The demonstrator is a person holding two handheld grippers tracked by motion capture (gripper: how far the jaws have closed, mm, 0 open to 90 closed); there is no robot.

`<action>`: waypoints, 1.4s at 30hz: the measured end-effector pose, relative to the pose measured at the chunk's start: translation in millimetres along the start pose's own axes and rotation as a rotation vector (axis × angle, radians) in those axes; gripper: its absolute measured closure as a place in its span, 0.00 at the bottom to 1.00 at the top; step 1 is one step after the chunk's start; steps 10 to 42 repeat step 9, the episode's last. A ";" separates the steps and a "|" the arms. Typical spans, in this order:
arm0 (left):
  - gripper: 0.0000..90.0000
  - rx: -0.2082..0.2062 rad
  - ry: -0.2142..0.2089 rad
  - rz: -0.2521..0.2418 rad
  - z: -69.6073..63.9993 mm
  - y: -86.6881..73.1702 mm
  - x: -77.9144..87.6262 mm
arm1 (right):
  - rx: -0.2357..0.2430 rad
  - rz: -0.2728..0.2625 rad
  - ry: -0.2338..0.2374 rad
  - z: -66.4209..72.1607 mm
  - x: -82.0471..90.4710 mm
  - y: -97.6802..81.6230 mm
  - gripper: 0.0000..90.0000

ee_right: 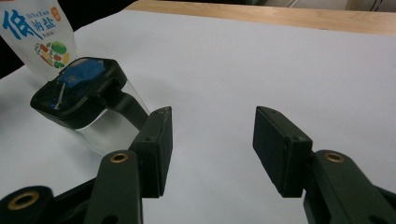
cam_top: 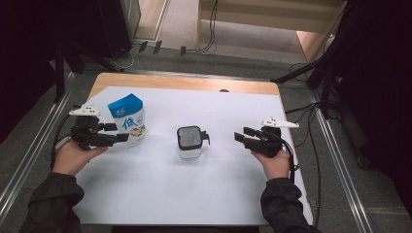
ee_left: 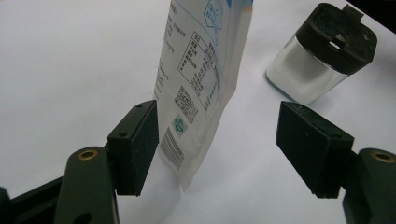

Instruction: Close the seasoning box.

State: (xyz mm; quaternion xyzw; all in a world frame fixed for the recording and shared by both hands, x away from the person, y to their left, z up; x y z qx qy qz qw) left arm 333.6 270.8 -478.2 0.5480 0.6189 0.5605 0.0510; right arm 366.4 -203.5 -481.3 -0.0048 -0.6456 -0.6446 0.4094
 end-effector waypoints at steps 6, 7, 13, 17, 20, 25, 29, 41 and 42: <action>0.34 0.000 0.000 -0.001 0.2 -0.1 -0.1 | 0.000 0.005 -0.005 -0.5 -2.4 -0.5 0.54; 0.34 0.000 0.000 0.000 0.3 -0.1 -0.3 | 0.002 0.004 -0.007 -0.9 -2.8 -0.5 0.54; 0.34 -0.002 0.000 0.003 0.4 -0.2 -0.4 | -0.003 0.006 -0.008 -1.8 -3.6 -0.6 0.54; 0.34 -0.002 0.000 0.003 0.4 -0.2 -0.4 | -0.003 0.006 -0.008 -1.8 -3.6 -0.6 0.54; 0.34 -0.002 0.000 0.003 0.4 -0.2 -0.4 | -0.003 0.006 -0.008 -1.8 -3.6 -0.6 0.54; 0.34 -0.002 0.000 0.003 0.4 -0.2 -0.4 | -0.003 0.006 -0.008 -1.8 -3.6 -0.6 0.54; 0.34 -0.002 0.000 0.003 0.4 -0.2 -0.4 | -0.003 0.006 -0.008 -1.8 -3.6 -0.6 0.54; 0.34 -0.002 0.000 0.003 0.4 -0.2 -0.4 | -0.003 0.006 -0.008 -1.8 -3.6 -0.6 0.54; 0.34 -0.002 0.000 0.003 0.4 -0.2 -0.4 | -0.003 0.006 -0.008 -1.8 -3.6 -0.6 0.54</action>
Point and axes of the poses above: each handheld gripper's, and its own axes: x roughly backward along the jaws, y roughly out of its top, z roughly to its left, the point moved 4 cm from there along -x, roughly forward along the jaws, and after that the axes turned 10 degrees about -y, right-handed, at the moved point
